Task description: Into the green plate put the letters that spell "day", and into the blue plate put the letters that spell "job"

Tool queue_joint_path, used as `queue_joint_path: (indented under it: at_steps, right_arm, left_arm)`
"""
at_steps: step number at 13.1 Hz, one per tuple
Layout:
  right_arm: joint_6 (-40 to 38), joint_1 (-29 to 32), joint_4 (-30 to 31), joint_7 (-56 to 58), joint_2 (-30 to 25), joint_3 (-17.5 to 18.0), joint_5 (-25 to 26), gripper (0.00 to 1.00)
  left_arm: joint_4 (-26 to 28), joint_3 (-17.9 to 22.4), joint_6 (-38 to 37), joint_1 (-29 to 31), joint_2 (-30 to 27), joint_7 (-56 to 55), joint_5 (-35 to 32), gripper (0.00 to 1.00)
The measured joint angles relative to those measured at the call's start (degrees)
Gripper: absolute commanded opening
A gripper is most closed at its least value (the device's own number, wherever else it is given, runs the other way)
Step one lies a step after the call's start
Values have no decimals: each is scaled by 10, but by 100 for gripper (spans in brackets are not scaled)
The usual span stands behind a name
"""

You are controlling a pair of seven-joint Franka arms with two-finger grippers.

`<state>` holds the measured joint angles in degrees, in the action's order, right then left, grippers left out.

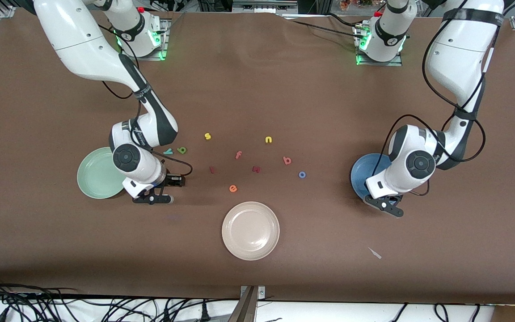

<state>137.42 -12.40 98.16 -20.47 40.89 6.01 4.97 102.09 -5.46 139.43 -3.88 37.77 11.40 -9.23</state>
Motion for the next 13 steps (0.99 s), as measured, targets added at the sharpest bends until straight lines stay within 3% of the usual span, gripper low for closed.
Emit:
queue_joint_path:
  at_steps: [4, 8, 10, 13]
  right_arm:
    - [1, 0, -3, 0, 0, 0, 0, 54]
    - [1, 0, -4, 0, 0, 0, 0, 48]
    - [0, 0, -4, 0, 0, 0, 0, 47]
    - [0, 0, -4, 0, 0, 0, 0, 47]
  left_arm:
    - [-3, -5, -46, -2, -28, 0, 0, 100]
    - [-37, -25, -125, -20, -59, -20, 1, 100]
    - [-51, -55, -136, -33, -63, -97, 1, 100]
    - [-59, -67, -136, -80, -57, -247, 1, 100]
